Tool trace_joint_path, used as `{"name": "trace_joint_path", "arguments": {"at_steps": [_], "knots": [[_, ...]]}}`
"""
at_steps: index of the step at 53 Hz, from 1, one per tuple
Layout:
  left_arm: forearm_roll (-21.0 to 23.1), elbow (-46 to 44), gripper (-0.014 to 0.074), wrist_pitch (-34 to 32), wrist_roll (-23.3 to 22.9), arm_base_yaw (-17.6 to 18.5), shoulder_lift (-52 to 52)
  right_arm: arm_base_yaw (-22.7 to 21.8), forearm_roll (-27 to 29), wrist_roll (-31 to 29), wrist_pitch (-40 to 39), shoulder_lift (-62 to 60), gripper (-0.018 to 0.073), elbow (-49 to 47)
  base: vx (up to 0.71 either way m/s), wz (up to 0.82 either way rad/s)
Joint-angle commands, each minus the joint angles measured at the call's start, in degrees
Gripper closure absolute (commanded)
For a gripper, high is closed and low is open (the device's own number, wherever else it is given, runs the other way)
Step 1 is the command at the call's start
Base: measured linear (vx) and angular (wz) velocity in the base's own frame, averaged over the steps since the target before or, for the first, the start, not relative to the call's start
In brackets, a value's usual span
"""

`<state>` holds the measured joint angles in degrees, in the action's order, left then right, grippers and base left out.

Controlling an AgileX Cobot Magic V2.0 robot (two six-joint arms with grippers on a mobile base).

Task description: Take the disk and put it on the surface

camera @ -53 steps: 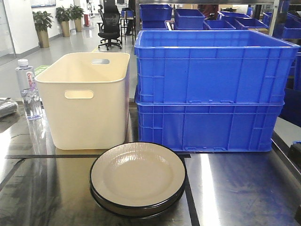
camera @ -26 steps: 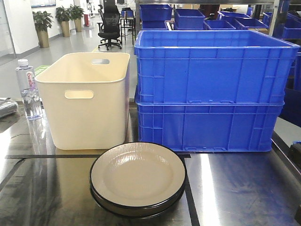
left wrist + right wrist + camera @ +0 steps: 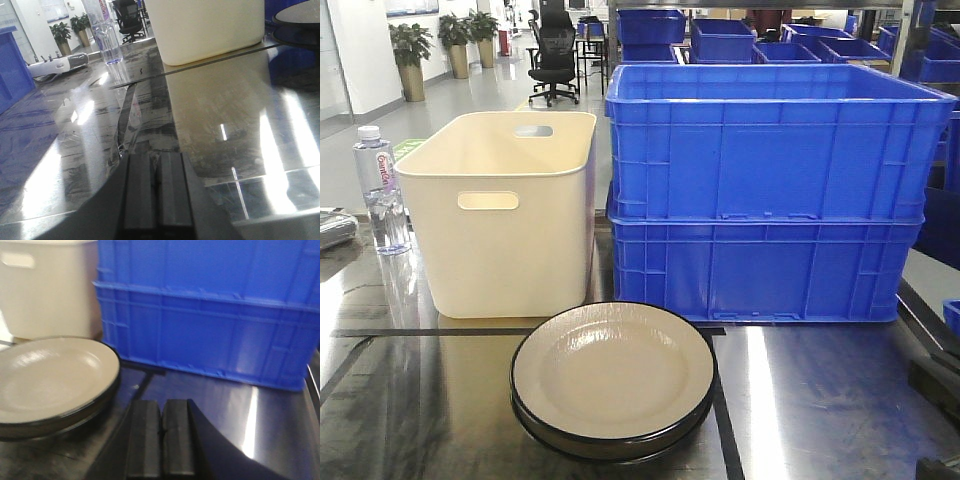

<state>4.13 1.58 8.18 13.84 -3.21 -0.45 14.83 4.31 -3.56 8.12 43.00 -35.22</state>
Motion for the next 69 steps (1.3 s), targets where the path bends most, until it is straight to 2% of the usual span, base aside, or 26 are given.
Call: {"name": "trace_joint_path", "arguments": {"at_steps": [1,3,7,15,20,35,37,69], "knots": [[0.05,0.74,0.0598,-4.93,-0.62,0.45,-1.02,-0.35,-16.26,15.58,-3.70,-0.27,0.0568,-0.91,0.00,0.00],[0.05,0.74,0.0598,-4.93,-0.62,0.45,-1.02,-0.35,-19.07,17.80,-3.86,-1.52,0.0568,0.30,0.00,0.00],[0.05,0.74,0.0598,-4.93,-0.62,0.45,-1.02,-0.73,-20.18,18.24,-3.97,-5.08,0.0568,3.40,0.00,0.00],[0.05,0.74,0.0598,-4.93,-0.62,0.45,-1.02,-6.36,-15.69,18.60,-6.22,-16.04,0.0568,13.95,0.00,0.00],[0.05,0.74,0.0598,-4.93,-0.62,0.45,-1.02,-8.98,-15.96,18.53,-7.75,-23.34,0.0568,21.29,0.00,0.00],[0.05,0.74,0.0598,-4.93,-0.62,0.45,-1.02,-9.45,-16.74,18.50,-8.91,-43.06,0.0568,38.36,0.00,0.00],[0.05,0.74,0.0598,-4.93,-0.62,0.45,-1.02,-9.45,-16.50,18.50,-5.73,-44.89,0.0568,38.06,0.00,0.00],[0.05,0.74,0.0598,-4.77,-0.62,0.45,-0.91,-9.39,-16.50,18.41,-5.15,-44.29,0.0568,38.01,0.00,0.00]]}}
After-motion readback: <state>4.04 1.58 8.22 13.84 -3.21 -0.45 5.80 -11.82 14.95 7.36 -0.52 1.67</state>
